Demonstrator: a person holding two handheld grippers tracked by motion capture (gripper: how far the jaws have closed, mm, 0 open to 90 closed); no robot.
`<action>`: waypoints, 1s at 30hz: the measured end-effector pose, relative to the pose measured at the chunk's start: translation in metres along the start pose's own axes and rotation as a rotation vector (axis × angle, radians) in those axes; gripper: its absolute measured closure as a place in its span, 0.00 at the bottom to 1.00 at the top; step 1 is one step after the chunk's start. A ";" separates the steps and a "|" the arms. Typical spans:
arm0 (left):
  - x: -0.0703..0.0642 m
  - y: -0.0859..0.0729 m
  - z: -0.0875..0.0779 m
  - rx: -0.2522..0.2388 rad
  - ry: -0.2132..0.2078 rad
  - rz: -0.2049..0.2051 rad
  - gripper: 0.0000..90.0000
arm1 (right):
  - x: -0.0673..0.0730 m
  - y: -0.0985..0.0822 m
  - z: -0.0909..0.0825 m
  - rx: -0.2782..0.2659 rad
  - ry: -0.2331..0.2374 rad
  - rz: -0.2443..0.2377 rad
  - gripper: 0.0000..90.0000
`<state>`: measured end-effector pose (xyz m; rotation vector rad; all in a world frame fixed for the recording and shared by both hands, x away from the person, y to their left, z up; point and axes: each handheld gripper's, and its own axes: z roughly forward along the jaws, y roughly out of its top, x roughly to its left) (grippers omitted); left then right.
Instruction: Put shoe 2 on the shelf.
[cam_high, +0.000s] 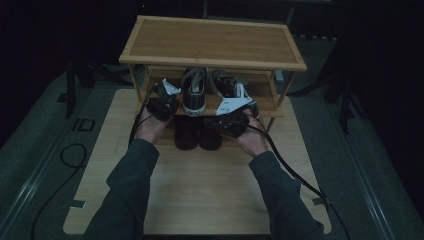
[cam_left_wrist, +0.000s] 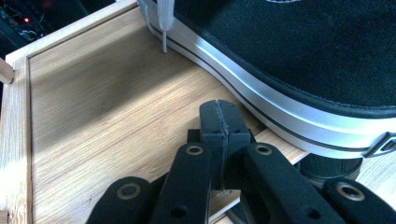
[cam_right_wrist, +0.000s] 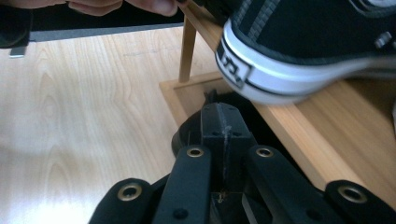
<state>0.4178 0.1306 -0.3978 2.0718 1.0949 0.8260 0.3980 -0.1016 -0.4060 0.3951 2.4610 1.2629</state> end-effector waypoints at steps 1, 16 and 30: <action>0.001 0.000 0.000 0.005 -0.003 0.000 1.00 | -0.001 -0.001 -0.003 0.005 0.001 0.000 1.00; 0.004 0.001 -0.001 0.021 -0.013 0.019 1.00 | -0.016 -0.027 -0.052 0.029 0.010 -0.002 1.00; 0.007 0.000 -0.002 0.022 -0.029 0.017 1.00 | -0.034 -0.048 -0.086 0.055 0.018 -0.001 1.00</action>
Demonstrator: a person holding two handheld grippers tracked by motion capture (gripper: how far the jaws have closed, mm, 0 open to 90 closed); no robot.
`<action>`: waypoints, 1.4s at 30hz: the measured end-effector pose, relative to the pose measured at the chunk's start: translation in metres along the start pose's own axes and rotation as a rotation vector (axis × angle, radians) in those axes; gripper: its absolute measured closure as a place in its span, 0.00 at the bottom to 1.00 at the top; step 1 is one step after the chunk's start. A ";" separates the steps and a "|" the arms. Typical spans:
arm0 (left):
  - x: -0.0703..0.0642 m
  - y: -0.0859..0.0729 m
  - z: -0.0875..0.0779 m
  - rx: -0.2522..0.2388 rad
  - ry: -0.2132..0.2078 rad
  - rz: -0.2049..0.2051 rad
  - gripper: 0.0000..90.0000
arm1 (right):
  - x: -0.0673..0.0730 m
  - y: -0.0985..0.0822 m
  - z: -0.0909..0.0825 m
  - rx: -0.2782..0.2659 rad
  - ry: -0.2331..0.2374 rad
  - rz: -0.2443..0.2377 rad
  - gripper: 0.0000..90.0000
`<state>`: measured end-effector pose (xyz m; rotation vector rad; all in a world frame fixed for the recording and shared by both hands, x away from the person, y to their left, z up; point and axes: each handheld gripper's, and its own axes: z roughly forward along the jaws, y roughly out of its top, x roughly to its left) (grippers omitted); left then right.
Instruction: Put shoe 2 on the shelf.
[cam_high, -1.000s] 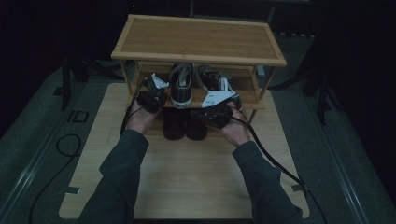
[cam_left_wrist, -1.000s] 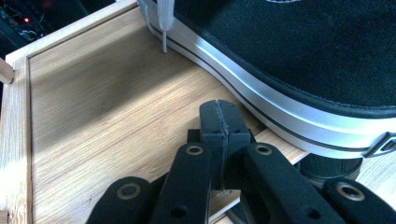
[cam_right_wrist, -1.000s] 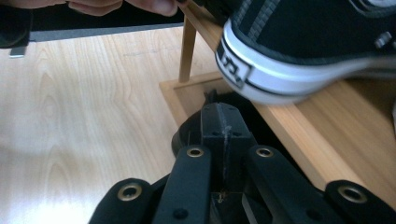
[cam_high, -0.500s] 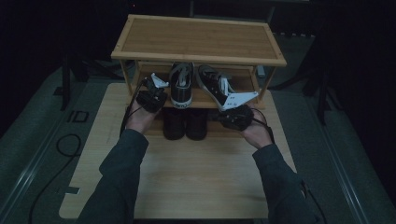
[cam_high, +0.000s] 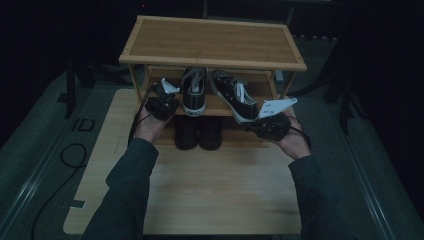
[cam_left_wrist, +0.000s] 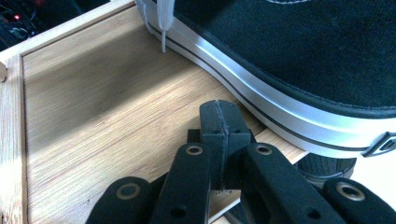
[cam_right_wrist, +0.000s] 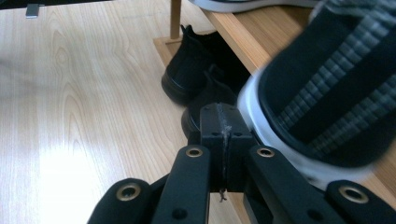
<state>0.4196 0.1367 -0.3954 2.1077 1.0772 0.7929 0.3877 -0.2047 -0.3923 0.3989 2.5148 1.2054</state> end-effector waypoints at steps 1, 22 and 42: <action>0.000 0.000 0.000 -0.001 -0.001 -0.004 1.00 | -0.002 -0.005 -0.005 0.003 -0.005 0.007 1.00; -0.004 0.004 0.003 -0.005 0.022 -0.014 1.00 | -0.012 -0.027 -0.013 0.005 -0.003 0.045 1.00; -0.008 0.003 0.004 -0.025 0.002 0.025 1.00 | -0.009 -0.014 0.007 -0.021 0.055 0.033 1.00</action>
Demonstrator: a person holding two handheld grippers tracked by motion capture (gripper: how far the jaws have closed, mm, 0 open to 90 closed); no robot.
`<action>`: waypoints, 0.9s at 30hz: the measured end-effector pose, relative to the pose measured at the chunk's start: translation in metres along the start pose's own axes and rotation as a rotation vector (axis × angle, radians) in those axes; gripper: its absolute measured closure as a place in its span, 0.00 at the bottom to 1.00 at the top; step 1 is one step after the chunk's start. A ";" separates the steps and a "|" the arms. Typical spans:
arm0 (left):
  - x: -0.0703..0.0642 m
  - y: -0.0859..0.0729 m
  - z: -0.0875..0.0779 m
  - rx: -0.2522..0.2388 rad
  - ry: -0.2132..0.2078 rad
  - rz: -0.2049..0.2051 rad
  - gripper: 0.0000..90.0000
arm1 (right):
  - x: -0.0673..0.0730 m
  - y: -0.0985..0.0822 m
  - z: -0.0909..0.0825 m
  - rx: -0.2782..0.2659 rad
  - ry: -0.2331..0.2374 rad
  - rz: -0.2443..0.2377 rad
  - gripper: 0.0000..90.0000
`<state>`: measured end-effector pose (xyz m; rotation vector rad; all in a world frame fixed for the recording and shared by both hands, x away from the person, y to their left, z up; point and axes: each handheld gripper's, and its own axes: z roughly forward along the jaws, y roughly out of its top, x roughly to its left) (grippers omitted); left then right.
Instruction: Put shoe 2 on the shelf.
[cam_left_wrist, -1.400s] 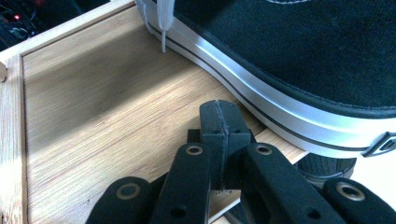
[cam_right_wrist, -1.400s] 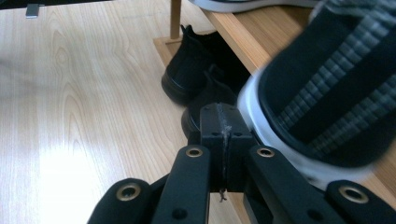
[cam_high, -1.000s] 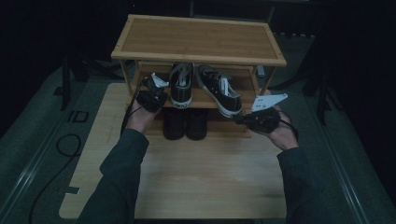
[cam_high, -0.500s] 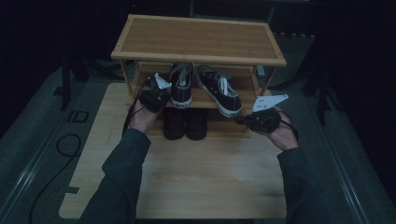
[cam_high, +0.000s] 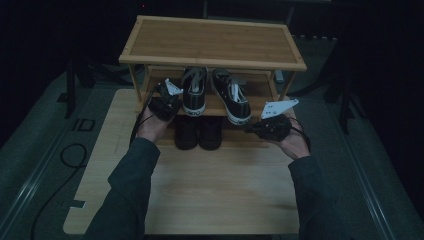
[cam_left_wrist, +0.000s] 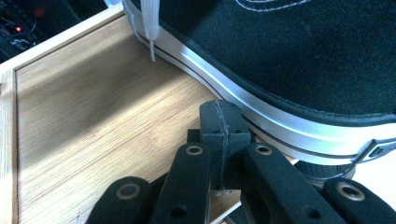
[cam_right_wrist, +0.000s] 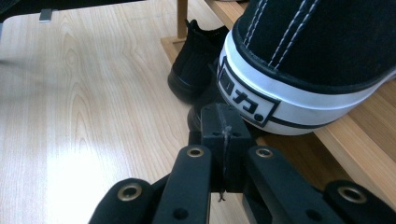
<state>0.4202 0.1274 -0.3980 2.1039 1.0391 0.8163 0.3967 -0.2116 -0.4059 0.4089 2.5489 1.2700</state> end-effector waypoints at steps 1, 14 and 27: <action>0.000 0.000 0.000 0.000 0.000 0.000 1.00 | 0.001 0.002 0.001 -0.003 0.002 -0.003 1.00; -0.001 -0.001 0.000 -0.008 0.003 0.000 1.00 | 0.006 0.014 0.022 0.004 0.004 -0.027 1.00; -0.001 -0.002 0.000 -0.012 0.005 -0.003 1.00 | 0.008 0.029 0.034 -0.042 -0.044 -0.022 1.00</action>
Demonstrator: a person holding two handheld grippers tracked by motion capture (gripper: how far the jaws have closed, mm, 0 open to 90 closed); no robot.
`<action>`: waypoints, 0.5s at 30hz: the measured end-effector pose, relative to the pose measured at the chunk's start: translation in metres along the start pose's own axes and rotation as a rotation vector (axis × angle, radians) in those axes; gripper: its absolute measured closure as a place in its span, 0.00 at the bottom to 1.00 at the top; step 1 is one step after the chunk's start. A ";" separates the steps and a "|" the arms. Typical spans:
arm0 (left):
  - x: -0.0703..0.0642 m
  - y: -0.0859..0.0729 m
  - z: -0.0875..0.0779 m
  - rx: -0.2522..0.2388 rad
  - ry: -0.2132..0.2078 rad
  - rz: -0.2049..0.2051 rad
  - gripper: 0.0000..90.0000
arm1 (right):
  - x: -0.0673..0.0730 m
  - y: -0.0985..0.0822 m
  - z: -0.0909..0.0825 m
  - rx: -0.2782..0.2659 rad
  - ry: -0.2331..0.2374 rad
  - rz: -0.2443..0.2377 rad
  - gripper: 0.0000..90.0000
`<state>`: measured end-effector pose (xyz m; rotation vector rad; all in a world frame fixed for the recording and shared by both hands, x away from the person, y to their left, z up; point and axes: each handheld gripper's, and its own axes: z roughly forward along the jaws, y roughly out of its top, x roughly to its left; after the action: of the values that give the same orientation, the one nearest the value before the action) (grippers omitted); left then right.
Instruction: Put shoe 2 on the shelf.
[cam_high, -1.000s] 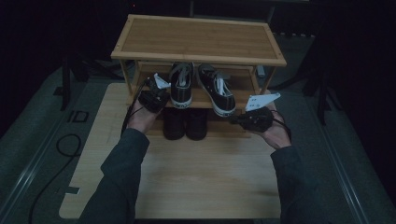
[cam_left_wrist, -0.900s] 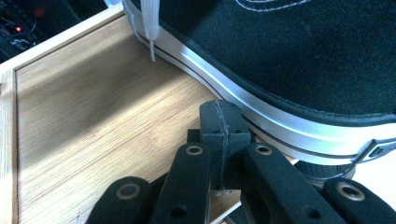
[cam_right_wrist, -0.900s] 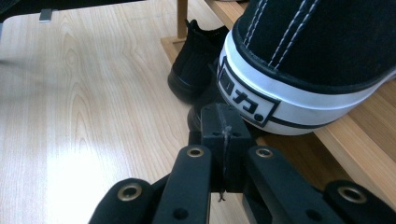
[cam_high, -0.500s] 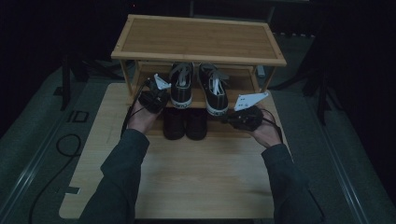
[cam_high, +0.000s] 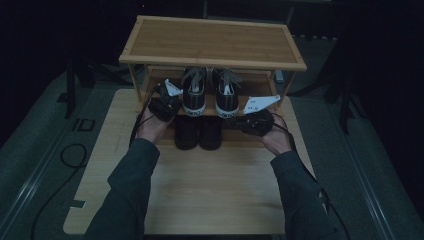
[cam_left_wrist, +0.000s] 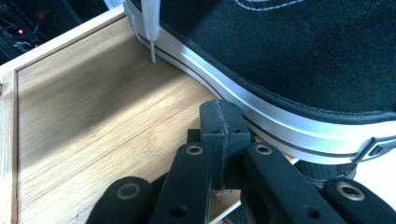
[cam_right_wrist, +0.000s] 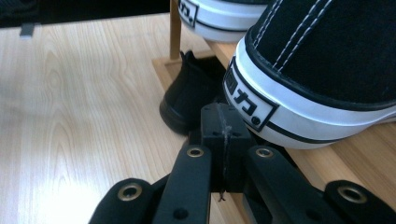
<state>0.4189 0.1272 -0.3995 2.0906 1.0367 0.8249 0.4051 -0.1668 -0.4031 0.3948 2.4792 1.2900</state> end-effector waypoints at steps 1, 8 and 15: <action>0.000 0.000 0.000 0.000 0.001 0.001 1.00 | 0.000 0.001 0.000 -0.008 0.001 0.002 1.00; 0.000 0.000 0.000 -0.001 0.002 -0.002 1.00 | 0.003 0.013 0.002 -0.036 -0.009 -0.009 1.00; 0.000 -0.001 0.000 -0.001 0.002 -0.002 1.00 | 0.007 0.016 0.016 -0.023 0.011 -0.012 1.00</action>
<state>0.4183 0.1273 -0.3998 2.0875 1.0390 0.8261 0.4066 -0.1431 -0.3999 0.3673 2.4696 1.3185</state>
